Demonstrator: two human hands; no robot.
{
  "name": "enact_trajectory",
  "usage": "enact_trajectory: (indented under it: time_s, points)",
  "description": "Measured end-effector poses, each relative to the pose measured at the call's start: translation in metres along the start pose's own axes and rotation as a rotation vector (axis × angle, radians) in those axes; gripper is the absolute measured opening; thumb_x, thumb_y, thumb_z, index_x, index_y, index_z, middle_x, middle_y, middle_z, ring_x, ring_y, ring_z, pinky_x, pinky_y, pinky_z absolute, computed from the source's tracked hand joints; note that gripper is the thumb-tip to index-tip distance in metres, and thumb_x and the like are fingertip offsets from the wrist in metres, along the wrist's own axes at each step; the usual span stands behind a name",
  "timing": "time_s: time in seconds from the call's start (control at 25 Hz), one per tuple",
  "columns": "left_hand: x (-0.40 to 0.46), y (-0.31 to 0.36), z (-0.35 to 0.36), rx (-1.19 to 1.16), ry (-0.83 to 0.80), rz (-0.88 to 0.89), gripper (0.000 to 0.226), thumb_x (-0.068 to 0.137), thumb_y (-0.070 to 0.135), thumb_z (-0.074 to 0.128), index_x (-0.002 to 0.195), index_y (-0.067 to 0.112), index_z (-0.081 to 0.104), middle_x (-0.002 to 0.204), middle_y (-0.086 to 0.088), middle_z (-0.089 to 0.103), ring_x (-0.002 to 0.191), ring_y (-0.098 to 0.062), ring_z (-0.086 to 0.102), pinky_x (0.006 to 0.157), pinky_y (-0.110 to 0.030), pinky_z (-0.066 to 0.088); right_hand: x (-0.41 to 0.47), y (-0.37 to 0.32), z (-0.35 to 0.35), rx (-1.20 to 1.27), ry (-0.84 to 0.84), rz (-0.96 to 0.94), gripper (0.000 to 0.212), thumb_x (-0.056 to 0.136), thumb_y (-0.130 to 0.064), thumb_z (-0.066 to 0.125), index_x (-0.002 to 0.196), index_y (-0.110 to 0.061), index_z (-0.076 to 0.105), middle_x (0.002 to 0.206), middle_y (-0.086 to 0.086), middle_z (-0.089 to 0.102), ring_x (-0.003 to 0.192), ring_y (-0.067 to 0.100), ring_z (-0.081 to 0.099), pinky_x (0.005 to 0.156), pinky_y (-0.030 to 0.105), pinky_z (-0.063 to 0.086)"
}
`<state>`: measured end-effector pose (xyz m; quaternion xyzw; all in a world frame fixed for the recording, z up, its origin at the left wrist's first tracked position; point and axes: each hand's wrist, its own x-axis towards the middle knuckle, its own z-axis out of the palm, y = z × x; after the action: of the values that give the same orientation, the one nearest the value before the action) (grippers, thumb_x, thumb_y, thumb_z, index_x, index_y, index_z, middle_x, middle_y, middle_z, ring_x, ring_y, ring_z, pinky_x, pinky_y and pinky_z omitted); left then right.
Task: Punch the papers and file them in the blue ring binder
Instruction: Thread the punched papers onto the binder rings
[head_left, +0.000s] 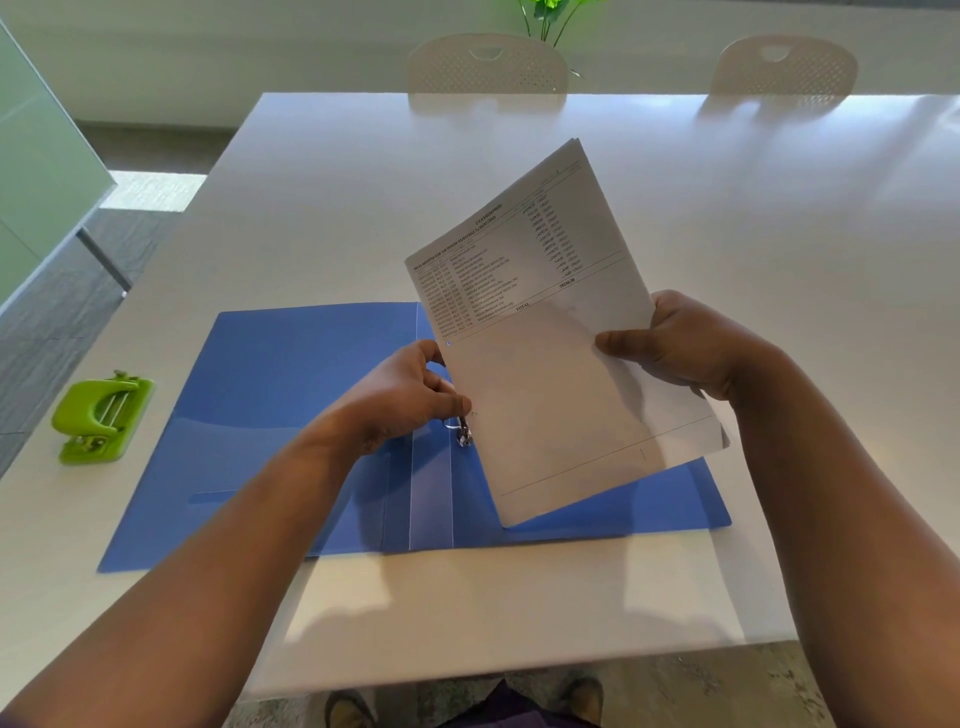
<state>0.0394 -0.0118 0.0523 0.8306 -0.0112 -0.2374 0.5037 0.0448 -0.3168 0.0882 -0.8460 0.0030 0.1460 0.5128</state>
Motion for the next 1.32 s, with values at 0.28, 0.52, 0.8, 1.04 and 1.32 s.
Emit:
enact_trajectory:
  time_s: [0.28, 0.52, 0.8, 1.04, 1.32]
  points:
    - [0.009, 0.003, 0.003, -0.043, 0.126, 0.002, 0.038, 0.085, 0.009, 0.080, 0.115, 0.020, 0.060, 0.085, -0.004, 0.078, 0.075, -0.011, 0.071, 0.070, -0.024, 0.050, 0.001, 0.008, -0.001, 0.011, 0.009, 0.020, 0.012, 0.094, -0.013, 0.069, 0.104, -0.017, 0.074, 0.098, 0.008, 0.078, 0.091, 0.030, 0.072, 0.088, 0.042, 0.055]
    - [0.033, 0.004, -0.005, -0.037, 0.319, 0.087, 0.012, 0.098, 0.028, 0.067, 0.099, 0.017, 0.071, 0.081, 0.001, 0.063, 0.067, -0.009, 0.053, 0.062, -0.022, 0.044, 0.004, 0.022, 0.000, 0.014, 0.015, 0.089, 0.028, 0.091, -0.020, 0.073, 0.118, -0.013, 0.070, 0.105, 0.016, 0.074, 0.099, 0.040, 0.070, 0.091, 0.052, 0.057]
    - [0.052, 0.014, -0.014, -0.113, 0.271, 0.054, 0.003, 0.094, 0.015, 0.072, 0.096, 0.012, 0.070, 0.087, 0.000, 0.070, 0.071, -0.009, 0.058, 0.046, -0.008, 0.041, 0.002, 0.024, -0.001, 0.036, 0.010, 0.119, 0.023, 0.092, -0.021, 0.072, 0.114, -0.016, 0.072, 0.102, 0.013, 0.076, 0.098, 0.040, 0.071, 0.093, 0.056, 0.056]
    - [0.059, 0.012, -0.012, -0.131, 0.260, 0.003, 0.019, 0.091, 0.012, 0.076, 0.105, 0.002, 0.070, 0.093, -0.007, 0.073, 0.069, -0.010, 0.059, 0.041, -0.010, 0.041, -0.002, 0.018, 0.000, 0.043, 0.000, 0.148, 0.019, 0.093, -0.019, 0.070, 0.113, -0.019, 0.072, 0.103, 0.009, 0.077, 0.099, 0.036, 0.071, 0.094, 0.055, 0.055]
    - [0.062, 0.013, -0.009, -0.171, 0.282, 0.025, 0.010, 0.091, 0.012, 0.075, 0.094, 0.007, 0.068, 0.078, 0.001, 0.067, 0.066, -0.008, 0.057, 0.046, -0.012, 0.042, -0.006, 0.008, -0.002, 0.051, -0.006, 0.118, 0.017, 0.094, -0.018, 0.069, 0.110, -0.023, 0.071, 0.100, 0.004, 0.075, 0.096, 0.029, 0.070, 0.092, 0.047, 0.056]
